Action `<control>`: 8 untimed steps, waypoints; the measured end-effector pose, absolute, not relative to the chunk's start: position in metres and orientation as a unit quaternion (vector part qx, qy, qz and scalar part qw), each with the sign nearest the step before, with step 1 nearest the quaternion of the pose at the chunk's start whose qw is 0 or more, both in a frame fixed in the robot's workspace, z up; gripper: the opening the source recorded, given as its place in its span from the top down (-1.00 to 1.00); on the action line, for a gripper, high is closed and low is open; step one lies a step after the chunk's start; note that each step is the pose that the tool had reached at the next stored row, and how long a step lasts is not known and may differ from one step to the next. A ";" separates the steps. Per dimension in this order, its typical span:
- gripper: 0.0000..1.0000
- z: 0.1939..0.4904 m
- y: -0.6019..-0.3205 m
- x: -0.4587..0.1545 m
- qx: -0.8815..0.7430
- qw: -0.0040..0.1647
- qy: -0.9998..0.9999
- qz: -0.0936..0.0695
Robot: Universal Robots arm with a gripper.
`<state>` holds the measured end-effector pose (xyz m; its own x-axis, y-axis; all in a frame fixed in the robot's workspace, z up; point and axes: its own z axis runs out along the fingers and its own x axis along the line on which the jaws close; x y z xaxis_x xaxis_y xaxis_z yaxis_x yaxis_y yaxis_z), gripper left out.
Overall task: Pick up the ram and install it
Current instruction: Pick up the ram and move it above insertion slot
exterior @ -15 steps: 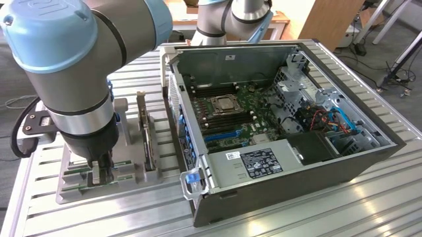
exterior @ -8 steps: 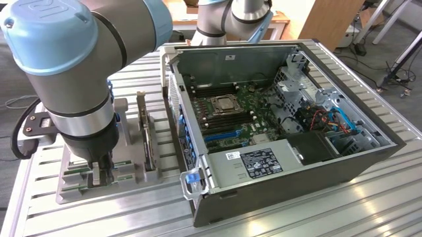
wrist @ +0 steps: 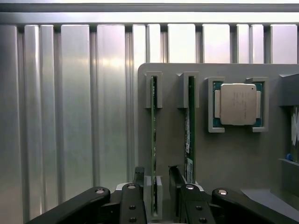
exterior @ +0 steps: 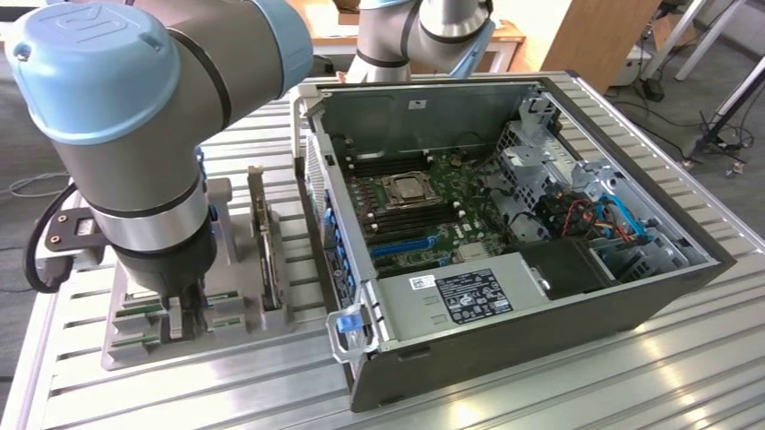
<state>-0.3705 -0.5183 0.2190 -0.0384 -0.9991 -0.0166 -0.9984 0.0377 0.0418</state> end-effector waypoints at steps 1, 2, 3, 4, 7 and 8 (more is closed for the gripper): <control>0.29 0.218 -0.518 -0.371 0.693 0.008 -0.720 -0.021; 0.29 0.218 -0.518 -0.371 0.693 0.009 -0.720 -0.021; 0.29 0.218 -0.518 -0.371 0.693 0.009 -0.720 -0.021; 0.29 0.218 -0.518 -0.371 0.693 0.009 -0.720 -0.021; 0.29 0.218 -0.518 -0.371 0.693 0.009 -0.720 -0.021; 0.29 0.217 -0.518 -0.371 0.693 0.008 -0.720 -0.021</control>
<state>-0.3705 -0.5183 0.2173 -0.0384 -0.9991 -0.0167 -0.9984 0.0377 0.0417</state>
